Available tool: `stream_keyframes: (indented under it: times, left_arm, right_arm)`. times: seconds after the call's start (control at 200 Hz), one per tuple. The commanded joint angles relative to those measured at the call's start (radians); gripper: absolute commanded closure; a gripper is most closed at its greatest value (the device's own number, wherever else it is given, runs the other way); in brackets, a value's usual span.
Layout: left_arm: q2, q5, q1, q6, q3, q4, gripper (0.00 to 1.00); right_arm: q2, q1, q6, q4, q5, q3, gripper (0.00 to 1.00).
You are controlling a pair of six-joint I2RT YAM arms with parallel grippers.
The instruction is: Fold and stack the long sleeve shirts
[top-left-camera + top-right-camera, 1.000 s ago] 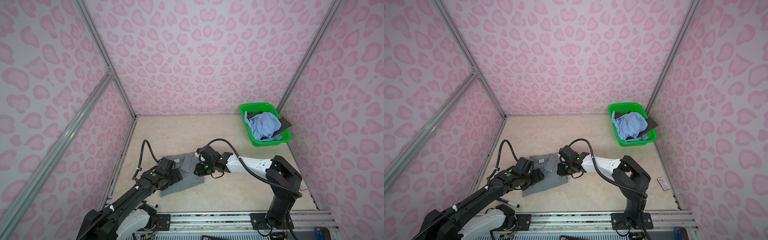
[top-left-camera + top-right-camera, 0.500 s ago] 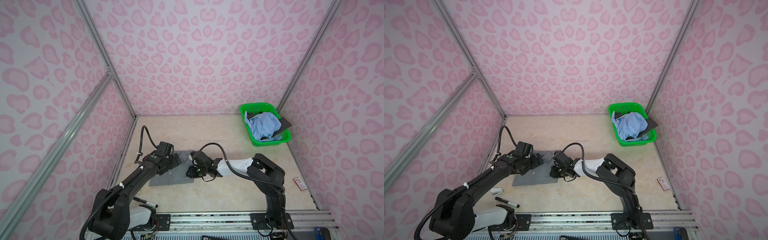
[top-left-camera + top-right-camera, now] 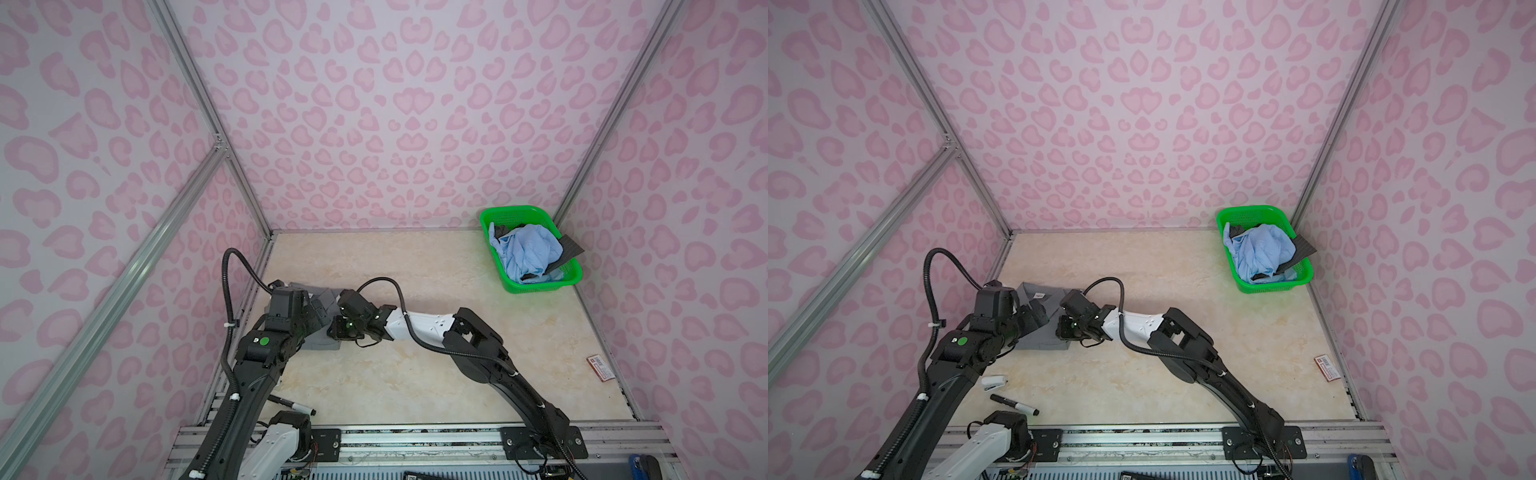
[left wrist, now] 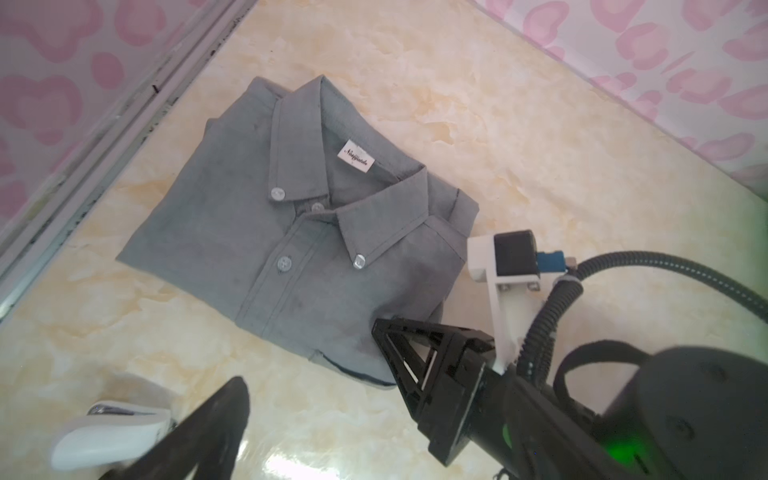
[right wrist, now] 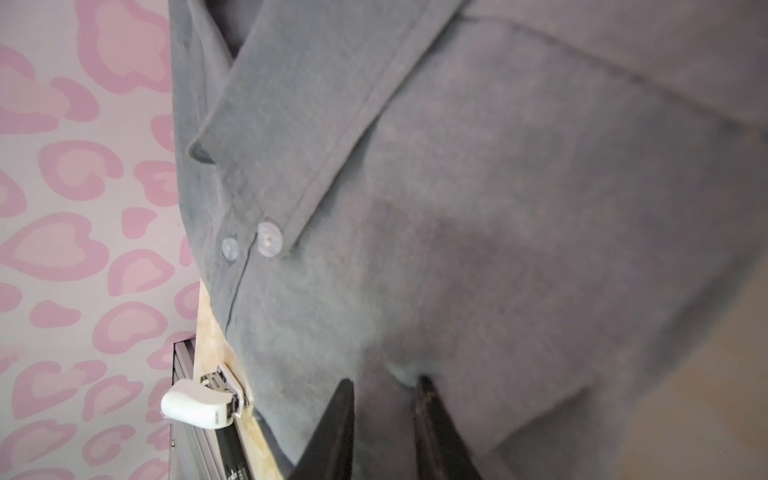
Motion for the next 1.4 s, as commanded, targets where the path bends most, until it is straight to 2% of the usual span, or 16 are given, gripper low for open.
stream_keyframes:
  times: [0.0,0.165,0.215,0.28,0.34,0.48,0.6,0.79,0.81,0.85,0.865,1.035,1.105,1.245,1.295,1.395]
  left_arm:
    - [-0.040,-0.098,0.003,0.013,-0.006,-0.019,0.02]
    - [-0.075,-0.137,0.008,-0.007,-0.013,-0.016,0.02]
    - [-0.080,-0.143,0.010,-0.007,-0.012,-0.015,0.03]
    - [-0.085,-0.157,0.012,-0.011,-0.007,-0.018,0.02]
    - [-0.093,-0.157,0.014,-0.016,-0.011,-0.014,0.03]
    - [-0.116,-0.191,0.021,-0.025,-0.012,-0.012,0.03]
    - [-0.138,-0.197,0.025,-0.029,-0.023,0.004,0.03]
    - [-0.134,-0.179,0.025,-0.011,-0.101,0.123,0.03]
    - [-0.133,-0.176,0.025,-0.010,-0.112,0.146,0.03]
    - [-0.131,-0.164,0.025,0.015,-0.138,0.205,0.03]
    - [-0.130,-0.159,0.024,0.026,-0.150,0.228,0.03]
    - [-0.053,-0.236,0.024,0.116,-0.188,0.372,0.03]
    - [-0.002,-0.317,0.023,0.127,-0.196,0.429,0.03]
    - [0.024,-0.258,0.022,0.218,-0.345,0.737,0.03]
    - [0.049,-0.253,0.024,0.279,-0.392,0.842,0.03]
    - [0.146,-0.314,0.028,0.336,-0.430,0.990,0.03]
  right_arm:
    - [0.142,0.013,-0.055,-0.223,0.003,0.236,0.70]
    - [0.417,0.010,-0.140,-0.512,-0.032,0.794,0.68]
    - [0.428,0.007,-0.168,-0.551,-0.032,0.850,0.67]
    - [0.369,0.005,-0.216,-0.582,0.007,0.816,0.65]
    - [0.260,0.000,-0.251,-0.553,0.028,0.683,0.62]
    - [-0.060,-0.014,-0.289,-0.334,0.085,0.250,0.53]
    - [-0.267,-0.060,-0.309,-0.335,0.148,0.071,0.50]
    - [-0.681,-0.152,-0.442,-0.314,0.322,-0.244,0.43]
    - [-0.710,-0.164,-0.463,-0.305,0.335,-0.282,0.36]
    - [-0.798,-0.188,-0.508,-0.280,0.367,-0.363,0.05]
    - [-0.829,-0.198,-0.524,-0.268,0.387,-0.398,0.03]
    - [-1.161,-0.350,-0.768,-0.089,0.559,-0.793,0.02]
    - [-1.269,-0.444,-0.783,-0.036,0.563,-0.933,0.02]
    - [-1.428,-0.688,-0.726,0.078,0.526,-1.180,0.02]
    - [-1.470,-0.746,-0.746,0.190,0.505,-1.283,0.02]
    - [-1.518,-0.803,-0.840,0.484,0.592,-1.493,0.02]
